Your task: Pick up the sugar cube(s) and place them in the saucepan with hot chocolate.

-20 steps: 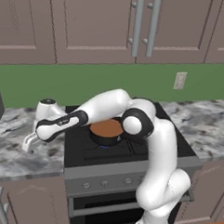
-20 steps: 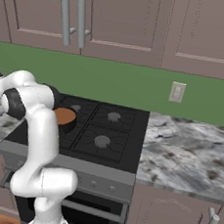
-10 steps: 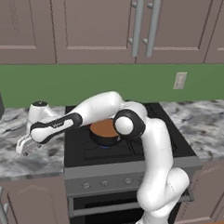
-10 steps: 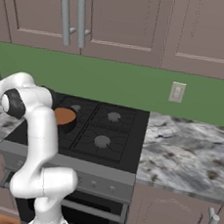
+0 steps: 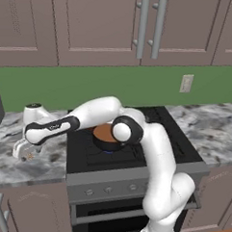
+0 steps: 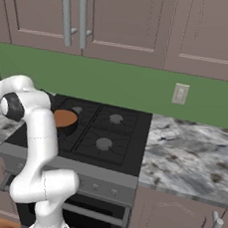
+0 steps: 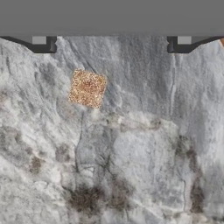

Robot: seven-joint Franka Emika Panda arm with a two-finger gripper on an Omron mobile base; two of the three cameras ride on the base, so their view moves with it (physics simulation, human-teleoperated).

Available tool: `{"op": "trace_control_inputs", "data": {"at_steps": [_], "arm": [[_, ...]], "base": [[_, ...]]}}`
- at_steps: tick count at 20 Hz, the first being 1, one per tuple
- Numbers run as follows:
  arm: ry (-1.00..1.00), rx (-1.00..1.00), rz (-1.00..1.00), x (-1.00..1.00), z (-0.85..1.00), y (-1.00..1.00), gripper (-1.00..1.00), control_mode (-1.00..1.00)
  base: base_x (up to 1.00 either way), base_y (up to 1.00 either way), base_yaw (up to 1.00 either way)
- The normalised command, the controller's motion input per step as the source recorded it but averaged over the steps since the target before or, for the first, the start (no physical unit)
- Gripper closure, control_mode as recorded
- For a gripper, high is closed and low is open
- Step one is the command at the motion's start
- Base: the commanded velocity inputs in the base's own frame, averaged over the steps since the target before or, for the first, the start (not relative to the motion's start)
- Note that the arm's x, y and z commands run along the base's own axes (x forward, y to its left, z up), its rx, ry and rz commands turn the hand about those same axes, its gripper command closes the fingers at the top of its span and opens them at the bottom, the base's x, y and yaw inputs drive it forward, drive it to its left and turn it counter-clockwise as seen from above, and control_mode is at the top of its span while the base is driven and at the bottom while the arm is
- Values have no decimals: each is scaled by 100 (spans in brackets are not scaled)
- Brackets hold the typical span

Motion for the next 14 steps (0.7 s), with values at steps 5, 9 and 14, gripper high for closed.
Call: {"op": "trace_control_inputs", "data": {"at_steps": [5, 9, 14], "arm": [[9, -13, 0, 26, 0, 2, -100, -100], [2, -7, 0, 24, -5, 0, -100, -100], [0, 0, 0, 2, -8, 0, -100, -100]], "base": [[0, 0, 0], [0, 0, 0], [0, 0, 0]]}}
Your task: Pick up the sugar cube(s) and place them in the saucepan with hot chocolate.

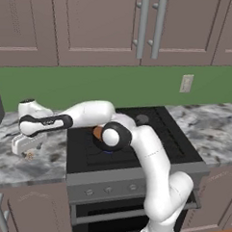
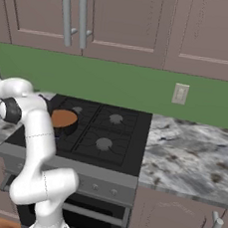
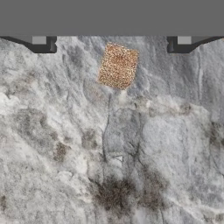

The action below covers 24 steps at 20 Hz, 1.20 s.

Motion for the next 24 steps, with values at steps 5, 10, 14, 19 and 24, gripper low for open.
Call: {"op": "trace_control_inputs", "data": {"at_steps": [5, 10, 14, 19, 24], "arm": [[0, 0, 0, 0, -20, 0, -100, -100], [0, 0, 0, 0, -21, 0, -100, -100], [0, 0, 0, 0, -10, 0, -100, -100], [-1, 0, 0, -5, 0, 0, -100, -100], [-3, 0, 0, -16, 0, 4, -100, -100]], "base": [[0, 0, 0], [0, 0, 0], [0, 0, 0], [0, 0, 0], [0, 0, 0]]}}
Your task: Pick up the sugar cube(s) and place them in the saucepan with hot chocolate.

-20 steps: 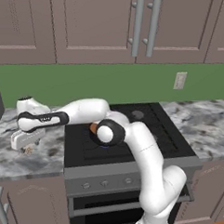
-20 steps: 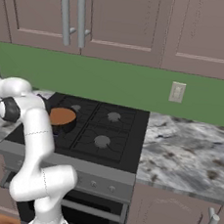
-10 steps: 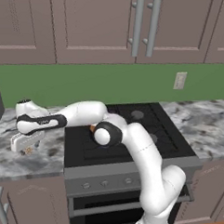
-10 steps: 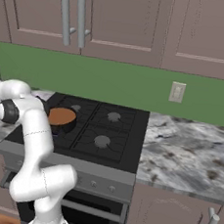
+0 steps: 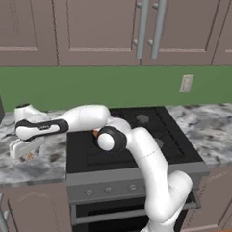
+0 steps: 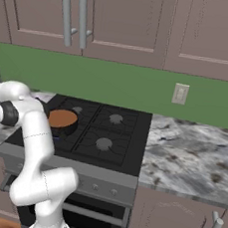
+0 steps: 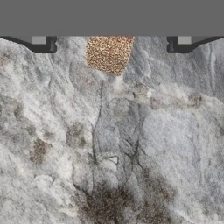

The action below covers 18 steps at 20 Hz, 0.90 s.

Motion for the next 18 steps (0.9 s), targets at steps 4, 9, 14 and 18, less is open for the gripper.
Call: {"op": "trace_control_inputs", "data": {"at_steps": [4, 9, 14, 18], "arm": [[-4, 0, 0, -4, -8, 1, -100, -100], [-3, 0, 0, 0, -16, 0, -100, -100], [-3, 0, 0, 0, -16, 0, -100, -100], [0, 0, 0, -1, 0, 0, 100, -100]], "base": [[0, 0, 0], [0, 0, 0], [0, 0, 0], [0, 0, 0]]}}
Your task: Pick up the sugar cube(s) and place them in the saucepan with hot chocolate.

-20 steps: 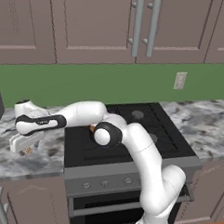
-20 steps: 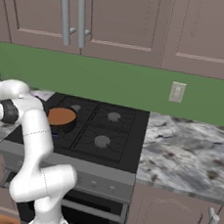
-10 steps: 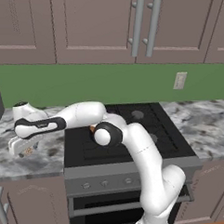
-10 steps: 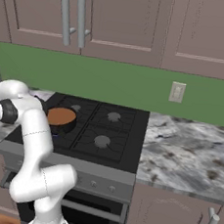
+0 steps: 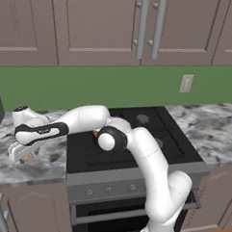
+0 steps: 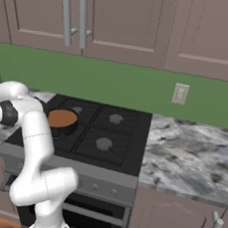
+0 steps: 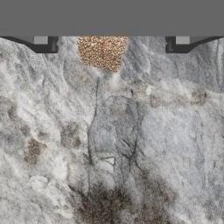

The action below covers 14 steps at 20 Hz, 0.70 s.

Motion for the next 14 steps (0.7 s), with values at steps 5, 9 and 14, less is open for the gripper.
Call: {"op": "trace_control_inputs", "data": {"at_steps": [5, 9, 14], "arm": [[0, 0, 0, 0, 0, 0, 100, -100], [0, 0, 0, 0, 0, 0, 100, -100], [0, 0, 0, 0, 0, 0, 100, -100]], "base": [[0, 0, 0], [0, 0, 0], [0, 0, 0]]}}
